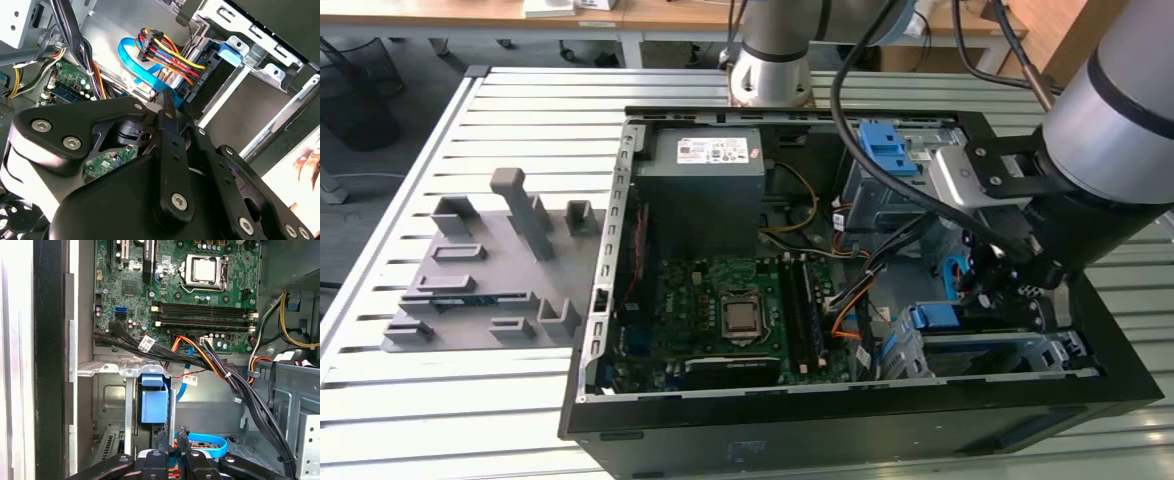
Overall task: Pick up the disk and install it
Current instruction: 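Insert the second disk wire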
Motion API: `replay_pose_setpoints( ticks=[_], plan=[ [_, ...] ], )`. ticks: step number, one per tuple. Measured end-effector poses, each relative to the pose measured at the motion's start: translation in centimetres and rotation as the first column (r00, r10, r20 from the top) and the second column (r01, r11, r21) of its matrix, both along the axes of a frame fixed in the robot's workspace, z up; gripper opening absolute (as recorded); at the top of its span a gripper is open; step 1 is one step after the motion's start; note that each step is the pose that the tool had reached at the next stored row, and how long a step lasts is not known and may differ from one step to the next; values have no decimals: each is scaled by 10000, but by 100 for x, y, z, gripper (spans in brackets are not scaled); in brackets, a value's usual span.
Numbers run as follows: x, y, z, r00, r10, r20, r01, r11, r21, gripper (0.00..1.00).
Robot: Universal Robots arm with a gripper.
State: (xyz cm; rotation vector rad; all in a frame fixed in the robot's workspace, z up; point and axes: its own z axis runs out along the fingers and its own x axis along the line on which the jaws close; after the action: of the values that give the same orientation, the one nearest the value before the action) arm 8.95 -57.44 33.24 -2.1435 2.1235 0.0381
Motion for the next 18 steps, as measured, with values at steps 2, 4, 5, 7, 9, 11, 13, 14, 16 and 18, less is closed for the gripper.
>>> replay_pose_setpoints(
  ticks=[2, 4, 5, 7, 9, 11, 13, 14, 16, 18],
  plan=[
    [0, -15, -2, 10000, -1, 0, 1, 10000, 6, 20],
    [1, -24, -3, 10000, 1, 0, -1, 10000, 16, 20],
    [0, -26, -4, 10000, 0, 0, 0, 10000, 18, 20],
    [2, -26, -6, 10000, 1, 0, -1, 10000, 21, 20],
    [5, -27, -9, 10000, 1, 0, -1, 10000, 21, 20],
    [8, -28, -12, 10000, 1, 0, 0, 10000, 20, 20],
    [9, -29, -17, 10000, 0, 0, 0, 10000, 21, 20],
    [9, -30, -19, 10000, 1, 0, -1, 10000, 22, 20],
    [9, -32, -22, 10000, 1, 0, -1, 10000, 21, 20],
    [9, -33, -26, 10000, 1, 0, -1, 10000, 19, 20]
  ],
)
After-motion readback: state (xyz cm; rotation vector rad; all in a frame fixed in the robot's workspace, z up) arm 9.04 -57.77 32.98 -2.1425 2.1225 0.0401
